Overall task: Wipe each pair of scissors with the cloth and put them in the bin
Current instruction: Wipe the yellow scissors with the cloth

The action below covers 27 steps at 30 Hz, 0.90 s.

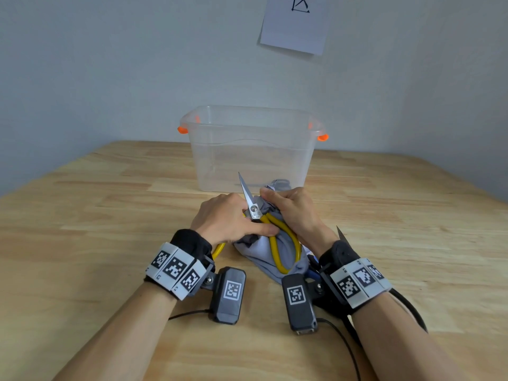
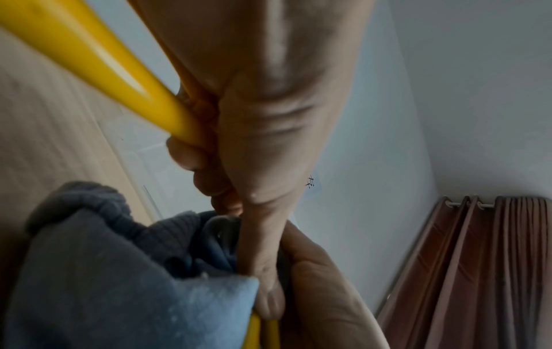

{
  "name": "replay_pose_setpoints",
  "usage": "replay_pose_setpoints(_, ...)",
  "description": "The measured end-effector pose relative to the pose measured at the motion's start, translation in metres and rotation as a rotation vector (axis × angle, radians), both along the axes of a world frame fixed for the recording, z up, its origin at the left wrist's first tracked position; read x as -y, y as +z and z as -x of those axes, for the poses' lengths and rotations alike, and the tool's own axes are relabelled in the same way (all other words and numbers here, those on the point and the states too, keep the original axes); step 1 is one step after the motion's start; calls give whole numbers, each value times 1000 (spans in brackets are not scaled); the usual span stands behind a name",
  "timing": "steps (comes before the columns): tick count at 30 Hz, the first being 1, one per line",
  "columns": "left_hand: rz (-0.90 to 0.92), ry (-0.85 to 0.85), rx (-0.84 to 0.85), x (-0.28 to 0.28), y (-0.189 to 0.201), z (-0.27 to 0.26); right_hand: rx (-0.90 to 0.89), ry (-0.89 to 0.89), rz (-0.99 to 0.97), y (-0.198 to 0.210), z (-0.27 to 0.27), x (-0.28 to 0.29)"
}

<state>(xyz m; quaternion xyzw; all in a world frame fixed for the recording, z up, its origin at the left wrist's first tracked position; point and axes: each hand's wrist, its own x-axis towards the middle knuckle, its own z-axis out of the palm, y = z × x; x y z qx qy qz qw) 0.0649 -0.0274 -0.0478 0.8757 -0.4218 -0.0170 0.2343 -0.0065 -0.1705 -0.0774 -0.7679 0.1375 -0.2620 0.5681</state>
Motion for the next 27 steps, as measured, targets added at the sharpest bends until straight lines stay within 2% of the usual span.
replay_pose_setpoints(3, 15, -4, -11, 1, -1, 0, -62, 20, -42, 3, 2, -1)
replay_pose_setpoints(8, 17, 5, -18, 0, -1, 0, -158, 85, -7, 6, 7, 3)
replay_pose_setpoints(17, -4, -5, 10, 1, -2, -3, 41, 10, 21, -1, 0, 5)
replay_pose_setpoints(27, -7, -13, 11, 1, -1, -1, 132, -157, 39, 3, -1, 9)
